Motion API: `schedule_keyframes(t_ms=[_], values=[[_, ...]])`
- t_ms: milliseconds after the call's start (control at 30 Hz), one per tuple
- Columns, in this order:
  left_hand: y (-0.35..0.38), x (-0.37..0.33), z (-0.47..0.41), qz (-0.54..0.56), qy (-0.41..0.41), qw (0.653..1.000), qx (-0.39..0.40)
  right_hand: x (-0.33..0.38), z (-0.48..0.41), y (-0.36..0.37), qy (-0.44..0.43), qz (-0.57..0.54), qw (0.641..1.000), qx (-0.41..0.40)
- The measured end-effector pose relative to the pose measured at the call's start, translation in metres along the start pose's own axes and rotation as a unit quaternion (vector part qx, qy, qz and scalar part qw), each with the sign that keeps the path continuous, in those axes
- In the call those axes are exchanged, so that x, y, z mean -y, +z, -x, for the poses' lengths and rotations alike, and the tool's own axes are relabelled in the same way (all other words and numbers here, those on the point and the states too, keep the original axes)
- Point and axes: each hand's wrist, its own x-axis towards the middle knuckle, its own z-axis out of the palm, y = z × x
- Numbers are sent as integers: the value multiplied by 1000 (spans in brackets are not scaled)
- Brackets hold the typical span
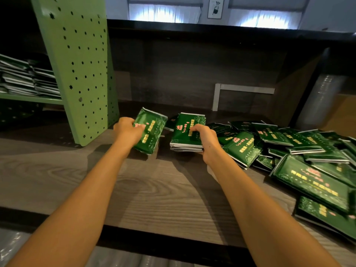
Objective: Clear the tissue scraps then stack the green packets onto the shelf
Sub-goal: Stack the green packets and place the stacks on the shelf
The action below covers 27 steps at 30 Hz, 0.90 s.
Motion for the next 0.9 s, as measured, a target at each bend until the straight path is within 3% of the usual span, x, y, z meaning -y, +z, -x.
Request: schedule_keyframes(t_ms=[167,267,567,733,900], values=[[3,-11,9,190,-32,979,60,1,1,1,-6,-9,1000,18],[12,-16,16,240,-51,964,107,-1,3,6,-13,-2,999,34],[34,-20,25,252,-73,955,137,-5,17,29,-24,-16,996,86],[36,-22,30,265,-58,953,134,-2,17,23,13,54,993,107],[44,-17,24,205,-36,970,128,10,12,-7,31,7,999,3]])
